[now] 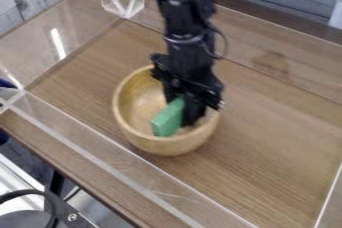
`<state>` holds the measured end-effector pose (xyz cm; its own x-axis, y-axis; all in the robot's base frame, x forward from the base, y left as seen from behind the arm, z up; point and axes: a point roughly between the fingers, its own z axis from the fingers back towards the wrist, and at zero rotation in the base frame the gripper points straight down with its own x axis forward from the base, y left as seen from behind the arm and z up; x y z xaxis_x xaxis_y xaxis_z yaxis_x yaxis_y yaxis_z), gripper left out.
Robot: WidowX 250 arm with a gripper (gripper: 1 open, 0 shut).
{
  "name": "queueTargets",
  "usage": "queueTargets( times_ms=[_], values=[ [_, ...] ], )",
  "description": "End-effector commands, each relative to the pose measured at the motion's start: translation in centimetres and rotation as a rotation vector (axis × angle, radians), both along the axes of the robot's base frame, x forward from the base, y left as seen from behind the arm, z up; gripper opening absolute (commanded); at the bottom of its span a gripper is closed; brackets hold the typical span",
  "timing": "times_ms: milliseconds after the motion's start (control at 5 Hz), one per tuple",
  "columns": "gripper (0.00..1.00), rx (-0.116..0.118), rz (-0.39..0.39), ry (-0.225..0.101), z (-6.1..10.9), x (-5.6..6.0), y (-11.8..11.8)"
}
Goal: Remove the green block from inside the brown bowl and put it on the table
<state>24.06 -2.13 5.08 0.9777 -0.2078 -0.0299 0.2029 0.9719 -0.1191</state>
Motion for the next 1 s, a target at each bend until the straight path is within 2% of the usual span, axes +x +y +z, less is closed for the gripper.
queueTargets(
  times_ms=[0, 400, 800],
  values=[
    [0.0, -0.008, -0.039, -0.054, 0.4, 1.8, -3.2],
    [0.0, 0.006, 0.042, -0.041, -0.1, 1.7, 2.8],
    [0.0, 0.027, 0.097, -0.033, -0.1, 1.7, 6.0]
  ],
)
